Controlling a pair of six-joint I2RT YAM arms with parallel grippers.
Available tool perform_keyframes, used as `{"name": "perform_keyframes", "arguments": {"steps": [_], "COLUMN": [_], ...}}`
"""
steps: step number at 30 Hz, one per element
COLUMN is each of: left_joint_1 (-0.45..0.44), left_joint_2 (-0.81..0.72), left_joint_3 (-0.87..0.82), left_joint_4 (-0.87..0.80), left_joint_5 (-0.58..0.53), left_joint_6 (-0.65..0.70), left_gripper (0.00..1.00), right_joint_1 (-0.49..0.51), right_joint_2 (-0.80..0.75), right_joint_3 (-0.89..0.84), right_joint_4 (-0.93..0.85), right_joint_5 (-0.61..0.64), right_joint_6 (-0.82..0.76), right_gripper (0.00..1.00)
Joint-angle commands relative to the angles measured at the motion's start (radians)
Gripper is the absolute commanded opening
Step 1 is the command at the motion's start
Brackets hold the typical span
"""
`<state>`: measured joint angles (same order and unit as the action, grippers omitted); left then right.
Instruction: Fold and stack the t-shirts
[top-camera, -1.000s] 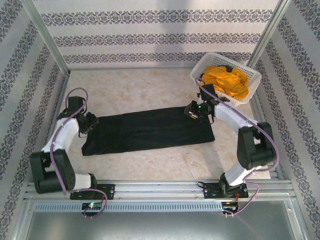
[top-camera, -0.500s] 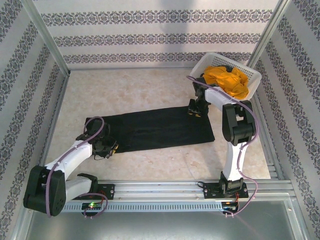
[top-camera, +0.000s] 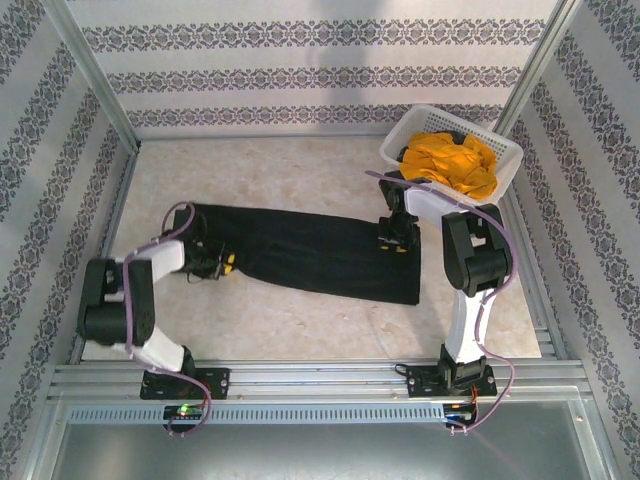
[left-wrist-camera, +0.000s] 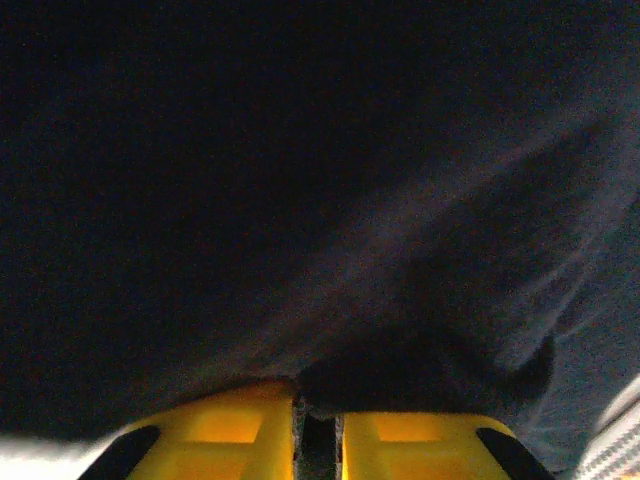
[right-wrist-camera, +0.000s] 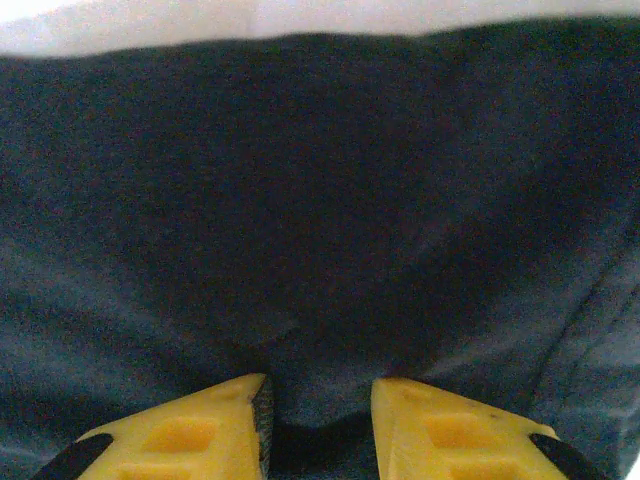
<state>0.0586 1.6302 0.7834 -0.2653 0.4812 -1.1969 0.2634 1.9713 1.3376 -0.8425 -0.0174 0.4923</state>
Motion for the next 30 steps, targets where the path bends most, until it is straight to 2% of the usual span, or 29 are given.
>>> {"name": "perform_keyframes", "arguments": {"steps": [1,7,14,19,21,23,25,27,30], "left_joint_1": [0.03,-0.024,-0.188,-0.263,-0.271,-0.268,-0.263,-0.262,-0.264], "left_joint_2": [0.198,0.575,0.889,1.088,1.153,1.16,1.104,0.999,0.757], "left_joint_3": [0.18,0.673,1.132,1.438,1.587,1.673,1.665,1.592,1.348], "left_joint_4": [-0.062,-0.103,-0.081,-0.067,-0.126,-0.196,-0.237,-0.263,-0.232], "left_joint_5": [-0.02,0.127,0.204,0.217,0.215,0.191,0.153,0.097,0.035], "left_joint_6": [0.197,0.241,0.129,0.033,0.032,0.067,0.113,0.177,0.226], "left_gripper": [0.19,0.2,0.21,0.21,0.21,0.24,0.27,0.3,0.33], "right_joint_1": [0.036,0.129,0.306,0.404,0.416,0.418,0.417,0.412,0.385], "right_joint_2": [-0.056,-0.233,-0.337,-0.35,-0.358,-0.403,-0.473,-0.553,-0.694], "right_joint_3": [-0.102,-0.337,-0.511,-0.496,-0.464,-0.442,-0.436,-0.443,-0.482], "right_joint_4": [-0.068,-0.032,0.072,0.204,0.198,0.155,0.103,0.069,0.021], "right_joint_5": [0.048,0.012,-0.117,-0.202,-0.199,-0.162,-0.111,-0.075,-0.031], "right_joint_6": [0.058,0.233,0.461,0.634,0.661,0.677,0.685,0.681,0.662], "right_gripper": [0.33,0.34,0.33,0.34,0.34,0.35,0.37,0.39,0.41]}}
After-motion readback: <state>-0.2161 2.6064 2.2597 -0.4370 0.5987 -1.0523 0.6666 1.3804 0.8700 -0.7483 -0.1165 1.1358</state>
